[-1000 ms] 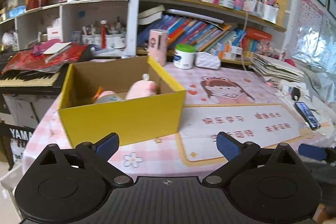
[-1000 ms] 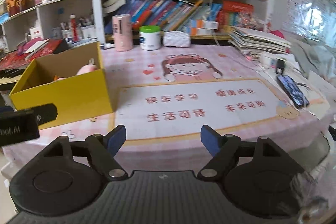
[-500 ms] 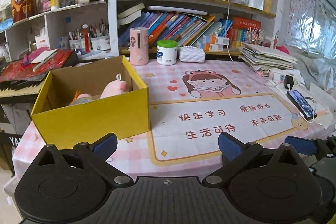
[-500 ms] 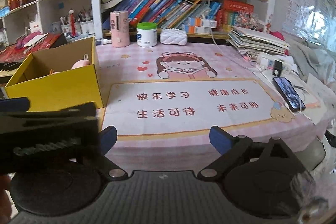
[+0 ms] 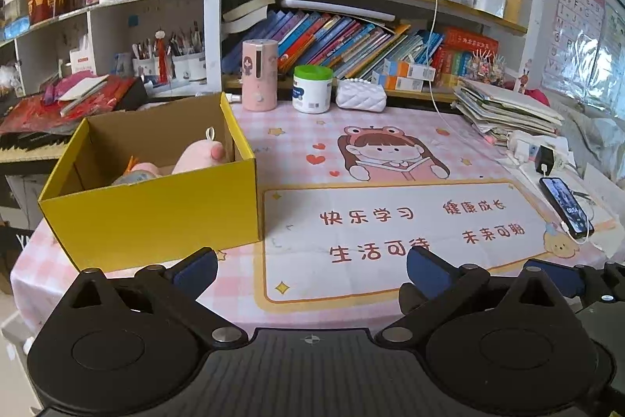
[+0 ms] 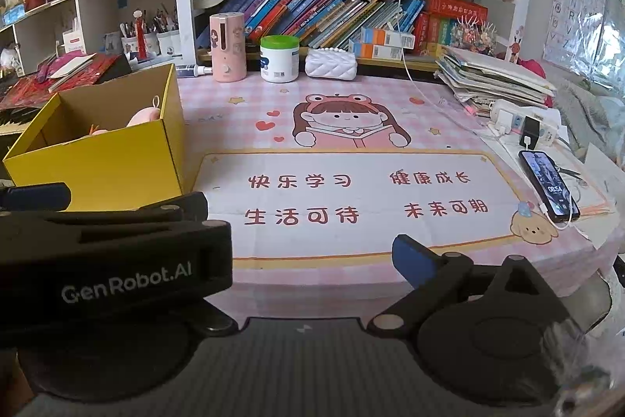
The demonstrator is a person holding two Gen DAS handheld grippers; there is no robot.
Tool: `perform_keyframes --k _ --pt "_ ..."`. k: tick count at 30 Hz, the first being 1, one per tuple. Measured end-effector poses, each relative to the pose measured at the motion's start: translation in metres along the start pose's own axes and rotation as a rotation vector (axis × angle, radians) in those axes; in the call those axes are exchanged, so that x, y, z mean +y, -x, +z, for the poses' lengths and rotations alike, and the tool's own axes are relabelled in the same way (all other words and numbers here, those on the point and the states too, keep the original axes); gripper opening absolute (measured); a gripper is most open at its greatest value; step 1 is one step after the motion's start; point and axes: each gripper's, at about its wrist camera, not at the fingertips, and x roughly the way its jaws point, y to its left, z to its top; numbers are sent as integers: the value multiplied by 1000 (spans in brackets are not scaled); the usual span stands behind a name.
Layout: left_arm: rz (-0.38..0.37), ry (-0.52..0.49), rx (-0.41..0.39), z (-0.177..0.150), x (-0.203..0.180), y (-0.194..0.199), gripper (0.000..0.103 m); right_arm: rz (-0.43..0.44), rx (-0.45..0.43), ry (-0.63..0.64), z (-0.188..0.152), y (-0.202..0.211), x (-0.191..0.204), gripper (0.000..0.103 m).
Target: Organize objects
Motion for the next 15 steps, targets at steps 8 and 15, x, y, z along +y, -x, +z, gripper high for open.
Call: perform_keyframes --k 8,15 --pt "-8 12 7 1 -2 -4 103 0 3 0 2 -3 -3 98" --pt "-18 14 15 1 -4 -8 103 -3 6 -1 2 -6 -5 98"
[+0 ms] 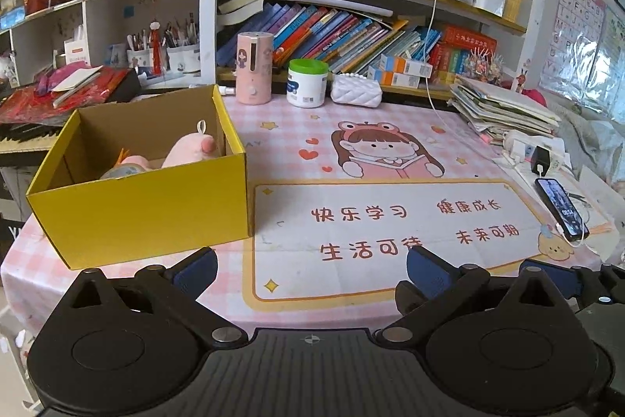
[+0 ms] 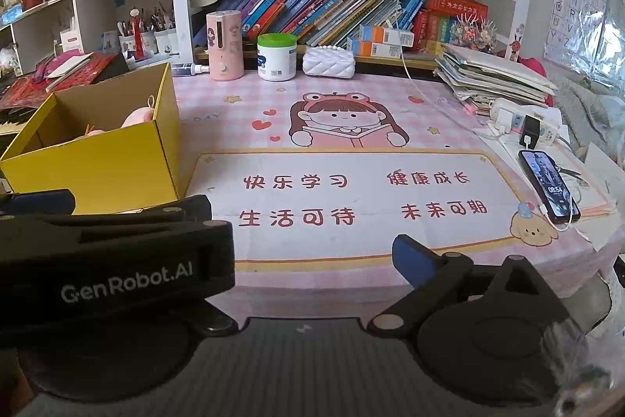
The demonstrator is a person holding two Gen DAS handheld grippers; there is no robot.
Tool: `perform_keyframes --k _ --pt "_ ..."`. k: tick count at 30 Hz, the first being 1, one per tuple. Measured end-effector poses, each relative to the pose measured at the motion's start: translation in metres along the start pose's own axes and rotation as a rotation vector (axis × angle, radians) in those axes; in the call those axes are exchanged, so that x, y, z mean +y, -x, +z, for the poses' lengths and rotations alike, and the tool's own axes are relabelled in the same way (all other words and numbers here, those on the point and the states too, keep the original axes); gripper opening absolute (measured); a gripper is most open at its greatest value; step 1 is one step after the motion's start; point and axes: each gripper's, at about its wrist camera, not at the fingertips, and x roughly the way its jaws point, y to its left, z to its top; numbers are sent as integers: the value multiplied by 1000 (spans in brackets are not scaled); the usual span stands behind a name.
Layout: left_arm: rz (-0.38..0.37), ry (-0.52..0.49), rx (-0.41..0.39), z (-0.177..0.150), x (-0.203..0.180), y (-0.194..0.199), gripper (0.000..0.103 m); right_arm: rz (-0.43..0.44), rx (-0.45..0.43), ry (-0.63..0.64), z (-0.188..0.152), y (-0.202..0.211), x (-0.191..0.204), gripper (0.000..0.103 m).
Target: Organize objects
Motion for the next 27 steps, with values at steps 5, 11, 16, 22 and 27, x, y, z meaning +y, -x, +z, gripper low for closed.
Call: perform_keyframes --k 5,11,16,22,27 --pt "-7 0 6 0 0 -2 103 -3 2 -5 0 -2 -1 98" --pt "-7 3 10 0 0 -2 103 -4 4 -6 0 -2 0 98" --pt "15 -3 -11 1 2 0 103 2 1 -1 -1 -3 2 99" --pt "68 12 -23 4 12 1 103 -30 4 -43 3 -6 -5 103" --pt "142 35 -13 5 22 -4 103 -63 27 -92 3 -10 -14 103"
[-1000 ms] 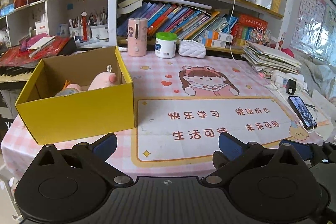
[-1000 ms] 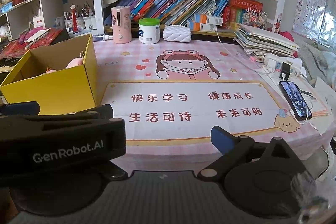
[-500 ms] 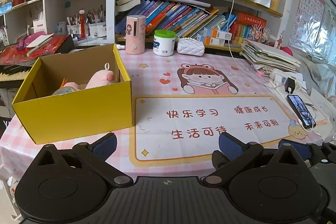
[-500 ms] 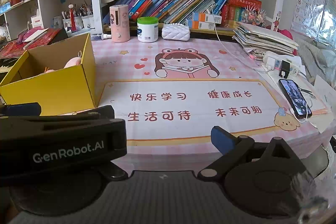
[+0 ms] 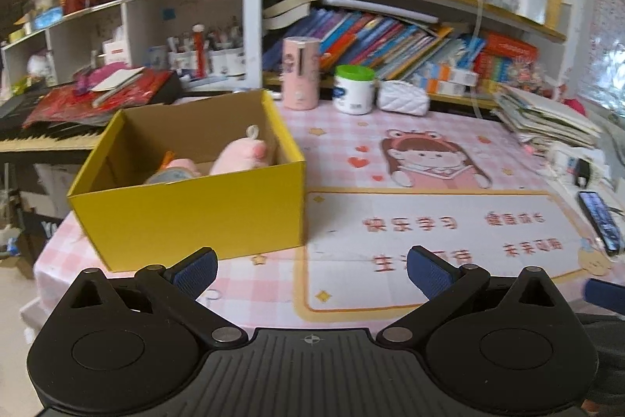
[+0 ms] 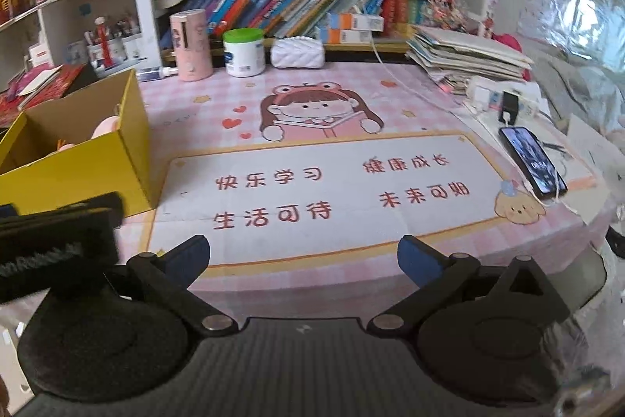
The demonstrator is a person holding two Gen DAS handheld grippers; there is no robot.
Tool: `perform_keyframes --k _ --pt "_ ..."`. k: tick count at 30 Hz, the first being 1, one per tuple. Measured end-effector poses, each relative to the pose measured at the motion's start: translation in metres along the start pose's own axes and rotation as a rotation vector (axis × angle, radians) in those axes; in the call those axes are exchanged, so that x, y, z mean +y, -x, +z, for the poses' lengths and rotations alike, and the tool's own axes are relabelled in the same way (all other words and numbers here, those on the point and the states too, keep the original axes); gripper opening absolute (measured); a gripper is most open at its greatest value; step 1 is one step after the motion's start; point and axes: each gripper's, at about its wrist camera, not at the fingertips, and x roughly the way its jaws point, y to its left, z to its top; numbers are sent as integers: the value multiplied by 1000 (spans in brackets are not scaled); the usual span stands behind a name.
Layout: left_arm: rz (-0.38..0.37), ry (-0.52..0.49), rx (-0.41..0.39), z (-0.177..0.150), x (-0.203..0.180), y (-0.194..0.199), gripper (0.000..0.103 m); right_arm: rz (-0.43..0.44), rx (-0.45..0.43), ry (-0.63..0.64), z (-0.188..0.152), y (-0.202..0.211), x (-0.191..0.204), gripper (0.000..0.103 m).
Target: Organize objects
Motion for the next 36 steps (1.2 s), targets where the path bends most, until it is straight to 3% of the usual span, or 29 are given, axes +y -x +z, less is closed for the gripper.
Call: perform_keyframes --k 8,16,21,26,36 --pt "85 -19 -7 -1 7 -3 103 -18 10 7 -1 -2 0 103" --pt "84 -46 45 -5 9 -8 103 -41 9 -16 3 -3 -3 103" --pt "125 -88 68 -8 1 -14 103 -40 10 -8 3 -3 0 103" --pt "190 -117 73 -10 -7 -18 103 -98 23 11 4 -8 8 103" --pt "210 -121 97 -11 -10 -20 103 -151 34 21 3 -13 8 103"
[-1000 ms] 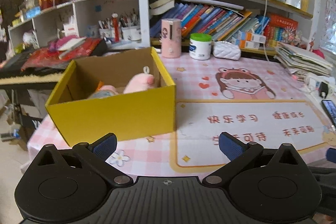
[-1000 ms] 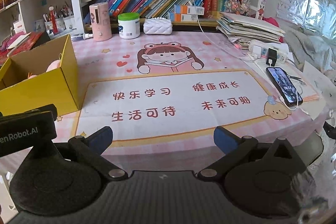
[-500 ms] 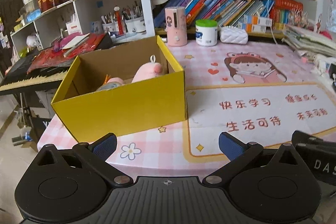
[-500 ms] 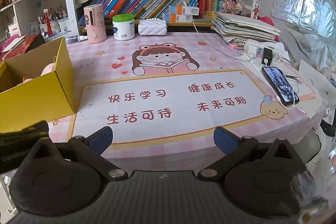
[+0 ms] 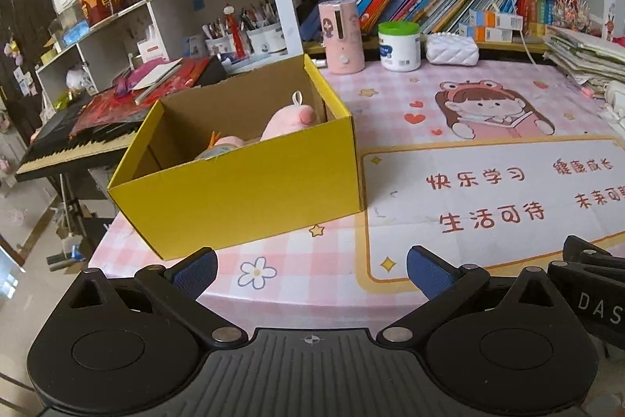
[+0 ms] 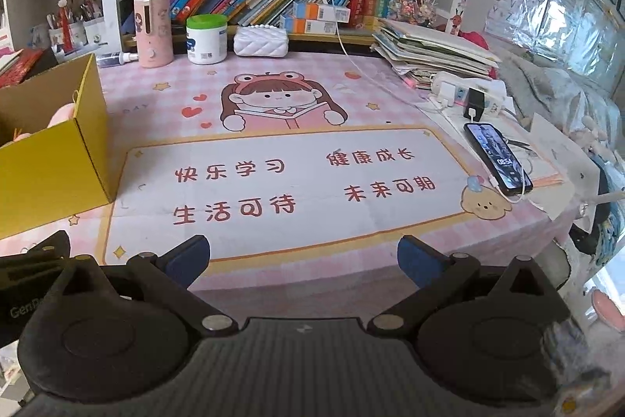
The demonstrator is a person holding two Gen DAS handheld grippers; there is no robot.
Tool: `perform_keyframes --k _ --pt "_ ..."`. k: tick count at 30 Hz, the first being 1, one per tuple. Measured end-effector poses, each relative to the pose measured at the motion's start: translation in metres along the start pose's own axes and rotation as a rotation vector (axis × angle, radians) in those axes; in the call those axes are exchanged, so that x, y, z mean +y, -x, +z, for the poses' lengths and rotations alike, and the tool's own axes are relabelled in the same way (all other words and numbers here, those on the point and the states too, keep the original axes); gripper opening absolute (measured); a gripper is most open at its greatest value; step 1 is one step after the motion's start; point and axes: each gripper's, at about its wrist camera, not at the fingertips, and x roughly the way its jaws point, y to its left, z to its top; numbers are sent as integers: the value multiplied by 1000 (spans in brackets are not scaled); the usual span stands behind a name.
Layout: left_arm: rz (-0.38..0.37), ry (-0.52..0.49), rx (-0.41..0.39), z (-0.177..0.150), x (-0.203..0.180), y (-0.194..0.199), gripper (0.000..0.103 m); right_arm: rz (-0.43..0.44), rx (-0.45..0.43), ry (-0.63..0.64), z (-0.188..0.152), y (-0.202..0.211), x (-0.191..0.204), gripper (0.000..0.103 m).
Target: Organize objects
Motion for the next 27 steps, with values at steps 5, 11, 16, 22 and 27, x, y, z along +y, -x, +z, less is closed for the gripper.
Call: perform_keyframes --k 5,11,16,22,27 --pt "4 2 -4 -1 1 0 103 -5 5 4 0 -1 2 103" --pt "-1 11 6 -2 3 0 103 -5 5 4 0 -1 2 103" --pt "-5 15 4 -2 3 0 103 -4 3 3 0 0 2 103" --pt "-4 12 -1 -2 2 2 103 -5 3 3 0 0 2 103" --pt "-6 22 -4 -3 2 4 103 -4 2 4 0 1 1 103"
